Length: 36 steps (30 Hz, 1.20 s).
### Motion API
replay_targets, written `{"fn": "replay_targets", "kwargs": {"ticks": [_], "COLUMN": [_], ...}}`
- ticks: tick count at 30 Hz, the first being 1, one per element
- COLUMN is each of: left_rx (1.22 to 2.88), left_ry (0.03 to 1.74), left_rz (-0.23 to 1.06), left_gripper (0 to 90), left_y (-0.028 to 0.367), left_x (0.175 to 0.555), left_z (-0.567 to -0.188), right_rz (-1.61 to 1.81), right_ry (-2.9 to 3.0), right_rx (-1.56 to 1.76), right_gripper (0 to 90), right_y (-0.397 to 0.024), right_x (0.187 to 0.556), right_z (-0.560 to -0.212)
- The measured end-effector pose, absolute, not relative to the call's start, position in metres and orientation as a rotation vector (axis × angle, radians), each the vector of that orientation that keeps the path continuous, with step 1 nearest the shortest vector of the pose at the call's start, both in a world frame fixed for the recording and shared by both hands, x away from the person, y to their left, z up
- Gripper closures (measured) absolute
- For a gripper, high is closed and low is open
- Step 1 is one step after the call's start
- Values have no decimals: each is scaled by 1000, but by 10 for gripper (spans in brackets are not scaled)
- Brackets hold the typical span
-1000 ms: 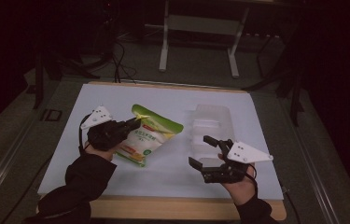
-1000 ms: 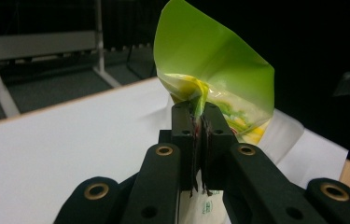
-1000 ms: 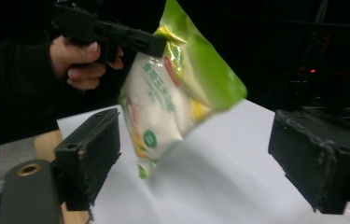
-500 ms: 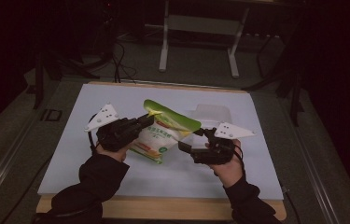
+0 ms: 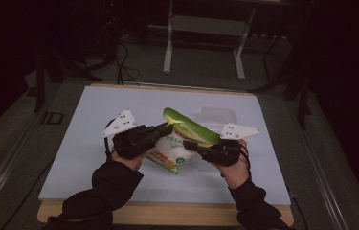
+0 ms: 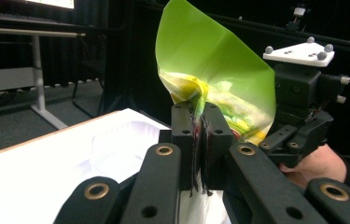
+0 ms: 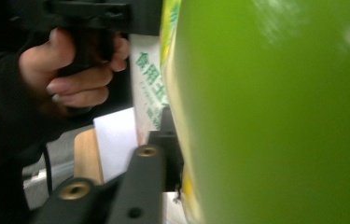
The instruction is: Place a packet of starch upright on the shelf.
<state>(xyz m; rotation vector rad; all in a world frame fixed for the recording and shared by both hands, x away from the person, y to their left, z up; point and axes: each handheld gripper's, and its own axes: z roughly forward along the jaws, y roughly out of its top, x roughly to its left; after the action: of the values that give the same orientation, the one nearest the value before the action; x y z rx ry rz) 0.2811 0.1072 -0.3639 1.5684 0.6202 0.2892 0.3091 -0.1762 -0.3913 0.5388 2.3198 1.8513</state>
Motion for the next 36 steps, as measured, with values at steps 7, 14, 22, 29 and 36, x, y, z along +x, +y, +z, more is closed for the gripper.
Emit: {"fn": "replay_targets", "kwargs": {"ticks": [7,14,22,29,36], "left_rx": [1562,1546,1551,1602,1592], "left_ry": [625,600,517,477,546], "left_rz": [269,235,203,155,126], "left_gripper": [870,866,593,144,75], "left_y": [107,108,110,112,134], "left_x": [283,285,289,290,293], "left_z": [-366,-366,-367,-381,-397], "right_rz": [1790,1732,1674,1639,1553], "right_ry": [2354,2487,2539,2531,2531], "right_rx": [451,392,327,277,215], "right_gripper": [797,822,831,831,831], "right_y": [-180,-183,-190,-208,-225], "right_x": [316,320,328,340,346], "right_z": [-385,-366,-355,-340,-319]}}
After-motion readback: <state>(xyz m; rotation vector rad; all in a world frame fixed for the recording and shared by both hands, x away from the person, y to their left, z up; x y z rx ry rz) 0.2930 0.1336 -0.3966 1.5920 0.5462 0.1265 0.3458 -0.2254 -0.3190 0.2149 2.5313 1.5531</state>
